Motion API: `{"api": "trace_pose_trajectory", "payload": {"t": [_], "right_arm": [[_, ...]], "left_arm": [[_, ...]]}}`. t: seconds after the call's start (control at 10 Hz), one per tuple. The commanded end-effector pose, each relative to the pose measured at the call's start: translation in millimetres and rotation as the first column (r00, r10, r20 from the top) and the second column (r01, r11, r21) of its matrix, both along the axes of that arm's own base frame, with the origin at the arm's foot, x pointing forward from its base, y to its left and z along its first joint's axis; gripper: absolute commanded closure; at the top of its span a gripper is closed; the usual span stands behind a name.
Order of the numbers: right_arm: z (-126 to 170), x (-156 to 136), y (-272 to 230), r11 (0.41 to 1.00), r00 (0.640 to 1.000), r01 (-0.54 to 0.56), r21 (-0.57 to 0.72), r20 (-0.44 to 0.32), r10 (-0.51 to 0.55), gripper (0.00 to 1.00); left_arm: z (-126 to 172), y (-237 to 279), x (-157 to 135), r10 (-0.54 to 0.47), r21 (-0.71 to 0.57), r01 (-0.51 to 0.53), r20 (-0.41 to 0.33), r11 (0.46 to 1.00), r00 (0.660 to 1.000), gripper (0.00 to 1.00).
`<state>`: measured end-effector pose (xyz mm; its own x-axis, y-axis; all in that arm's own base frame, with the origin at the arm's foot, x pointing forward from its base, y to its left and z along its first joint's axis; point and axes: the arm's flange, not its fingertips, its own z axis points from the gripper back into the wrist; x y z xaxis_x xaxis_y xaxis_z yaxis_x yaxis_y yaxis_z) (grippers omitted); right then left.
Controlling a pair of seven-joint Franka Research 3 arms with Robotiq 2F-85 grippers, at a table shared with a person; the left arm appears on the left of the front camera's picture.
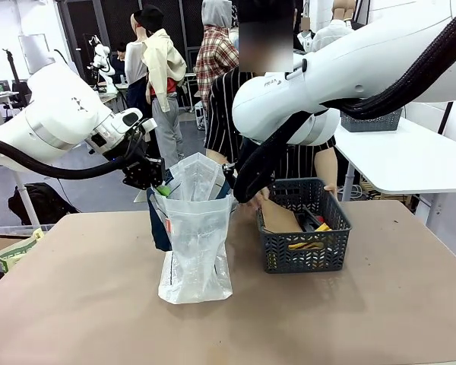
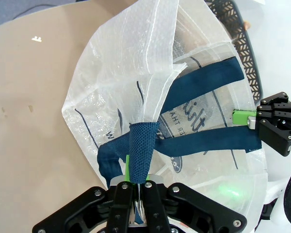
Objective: Transfer purchased items from the store into the shopping bag.
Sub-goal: Move the Reusable shopping bag to the right side of the table.
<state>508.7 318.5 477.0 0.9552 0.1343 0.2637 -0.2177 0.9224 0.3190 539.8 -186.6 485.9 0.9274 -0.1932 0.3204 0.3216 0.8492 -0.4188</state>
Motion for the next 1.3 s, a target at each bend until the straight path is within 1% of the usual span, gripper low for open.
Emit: {"api": "trace_pose_trajectory", "payload": {"t": [0.0, 1.2], "right_arm": [[0.5, -0.4, 0.2, 1.000, 1.000, 0.005, 0.012, -0.006, -0.005, 1.00], [0.5, -0.4, 0.2, 1.000, 1.000, 0.005, 0.012, -0.006, -0.005, 1.00]], "left_arm": [[1.1, 0.1, 1.0, 0.000, 0.007, 0.000, -0.009, 1.000, 1.000, 1.00], [1.1, 0.1, 1.0, 0.000, 0.007, 0.000, -0.009, 1.000, 1.000, 1.00]]}}
